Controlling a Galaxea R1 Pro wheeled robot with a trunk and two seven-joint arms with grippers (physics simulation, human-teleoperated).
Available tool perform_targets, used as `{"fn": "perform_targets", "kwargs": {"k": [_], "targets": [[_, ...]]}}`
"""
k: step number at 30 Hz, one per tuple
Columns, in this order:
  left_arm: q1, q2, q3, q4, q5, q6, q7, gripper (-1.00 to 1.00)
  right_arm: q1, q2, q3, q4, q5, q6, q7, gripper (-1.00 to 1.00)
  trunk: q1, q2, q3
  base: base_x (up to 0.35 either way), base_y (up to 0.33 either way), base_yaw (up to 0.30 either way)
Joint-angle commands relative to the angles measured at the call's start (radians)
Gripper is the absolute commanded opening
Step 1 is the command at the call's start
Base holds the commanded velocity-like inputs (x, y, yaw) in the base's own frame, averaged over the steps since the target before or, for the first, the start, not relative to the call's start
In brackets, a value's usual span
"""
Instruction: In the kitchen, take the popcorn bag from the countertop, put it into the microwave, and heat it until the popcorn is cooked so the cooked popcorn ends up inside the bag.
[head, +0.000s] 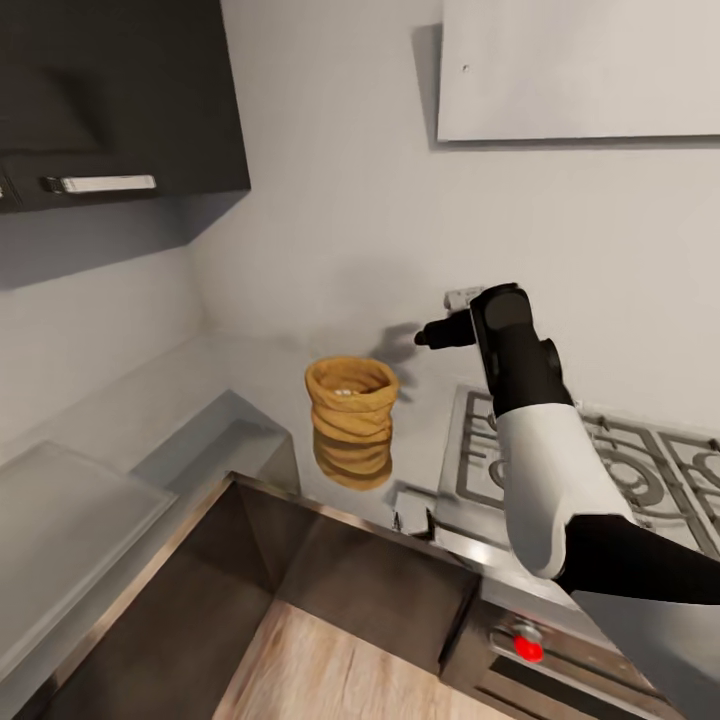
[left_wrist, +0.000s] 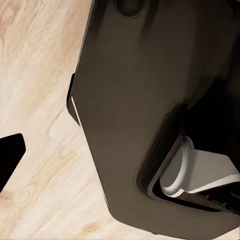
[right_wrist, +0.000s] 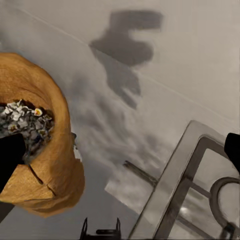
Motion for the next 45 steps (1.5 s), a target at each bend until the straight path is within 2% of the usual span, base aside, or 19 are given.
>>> {"fn": "perform_targets", "kwargs": {"k": [1,3,14,20,21,23,25,26,28,30,33,36,39,45], "targets": [[0.000,0.000,0.000,0.000,0.004,-0.002,0.001,1.00,-0.001,0.001,-0.003,0.013,0.010,0.002,0.009,1.00,0.001,-0.001,-0.001,0.274,0.000,0.256],[0.000,0.000,0.000,0.000,0.004,-0.002,0.001,1.00,-0.001,0.001,-0.003,0.044,0.010,0.002,0.007,1.00,0.001,-0.001,-0.001,0.088,0.000,0.267],[0.000,-0.001,0.000,0.000,0.004,-0.002,0.001,1.00,-0.001,0.001,-0.004,0.047,0.012,0.002,0.000,1.00,0.001,-0.001,-0.001,0.007,0.000,0.265],[0.000,-0.002,0.000,0.000,0.003,-0.002,0.001,1.00,-0.001,0.001,-0.005,0.046,0.012,0.002,-0.004,1.00,0.001,-0.001,-0.001,0.000,0.000,0.039],[0.000,-0.002,0.000,0.000,0.003,-0.002,0.001,1.00,-0.001,0.001,-0.005,0.047,0.013,0.002,-0.013,1.00,0.001,-0.001,-0.001,0.000,0.000,0.008],[0.000,-0.002,0.000,0.000,0.003,-0.002,0.001,1.00,-0.001,0.001,-0.006,0.048,0.012,0.002,-0.076,1.00,0.001,-0.001,-0.001,0.000,0.000,0.003],[0.000,-0.002,0.000,0.000,0.003,-0.002,0.001,1.00,-0.001,0.001,-0.027,0.049,0.012,0.002,-0.156,1.00,0.001,-0.001,-0.001,0.000,0.000,0.001],[0.000,-0.002,0.000,0.000,0.003,-0.002,0.001,1.00,-0.001,0.001,-0.064,0.056,0.011,0.002,-0.197,1.00,0.001,-0.001,-0.001,0.000,0.000,0.000],[0.000,-0.002,0.000,0.000,0.003,-0.002,0.001,1.00,-0.001,0.001,-0.100,0.092,0.011,0.002,-0.216,1.00,0.001,-0.001,-0.001,0.000,0.000,0.000],[0.000,-0.002,0.000,0.000,0.003,-0.002,0.001,1.00,-0.001,0.001,-0.118,0.161,0.010,0.002,-0.224,1.00,0.001,-0.001,-0.001,0.000,0.000,0.000],[0.000,-0.002,0.000,0.000,0.003,-0.002,0.001,1.00,-0.001,0.001,-0.128,0.225,0.010,0.002,-0.228,1.00,0.001,-0.001,-0.001,0.000,0.000,0.000],[0.000,-0.002,0.001,0.000,0.003,-0.002,0.001,1.00,-0.004,0.001,-0.129,0.236,0.009,0.002,-0.229,1.00,0.001,-0.001,-0.001,0.000,0.000,0.000],[0.000,-0.002,0.001,0.000,0.003,-0.002,0.001,1.00,-0.038,0.001,-0.128,0.291,0.008,0.002,-0.230,1.00,0.001,-0.001,-0.001,0.000,0.000,0.000],[0.000,-0.002,0.001,0.000,0.003,-0.002,0.001,1.00,-0.052,0.001,-0.128,0.317,0.010,0.002,-0.231,1.00,0.001,-0.001,-0.001,0.000,0.000,0.000]]}}
